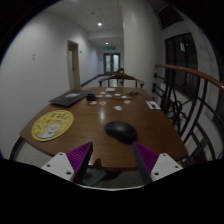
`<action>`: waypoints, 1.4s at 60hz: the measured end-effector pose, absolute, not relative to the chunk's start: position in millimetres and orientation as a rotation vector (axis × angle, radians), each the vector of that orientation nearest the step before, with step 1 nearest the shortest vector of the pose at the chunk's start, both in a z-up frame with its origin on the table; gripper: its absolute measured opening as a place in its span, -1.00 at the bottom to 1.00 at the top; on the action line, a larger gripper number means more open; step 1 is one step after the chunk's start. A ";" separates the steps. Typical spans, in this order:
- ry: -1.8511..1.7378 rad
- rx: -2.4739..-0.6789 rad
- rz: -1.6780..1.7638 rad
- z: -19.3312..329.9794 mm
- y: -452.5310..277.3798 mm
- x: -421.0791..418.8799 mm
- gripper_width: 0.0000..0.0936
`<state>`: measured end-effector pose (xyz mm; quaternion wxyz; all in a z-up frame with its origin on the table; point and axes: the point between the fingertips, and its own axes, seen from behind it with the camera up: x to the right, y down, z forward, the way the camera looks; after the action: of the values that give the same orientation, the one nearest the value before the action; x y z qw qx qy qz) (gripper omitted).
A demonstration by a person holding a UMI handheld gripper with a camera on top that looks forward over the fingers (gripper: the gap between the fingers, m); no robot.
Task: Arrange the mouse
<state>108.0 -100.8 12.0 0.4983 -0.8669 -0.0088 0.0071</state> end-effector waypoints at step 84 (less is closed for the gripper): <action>-0.149 -2.031 0.207 91.2 31.1 -153.7 -0.21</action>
<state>-153.7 31.1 91.2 0.5203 -0.8474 -0.0621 0.0862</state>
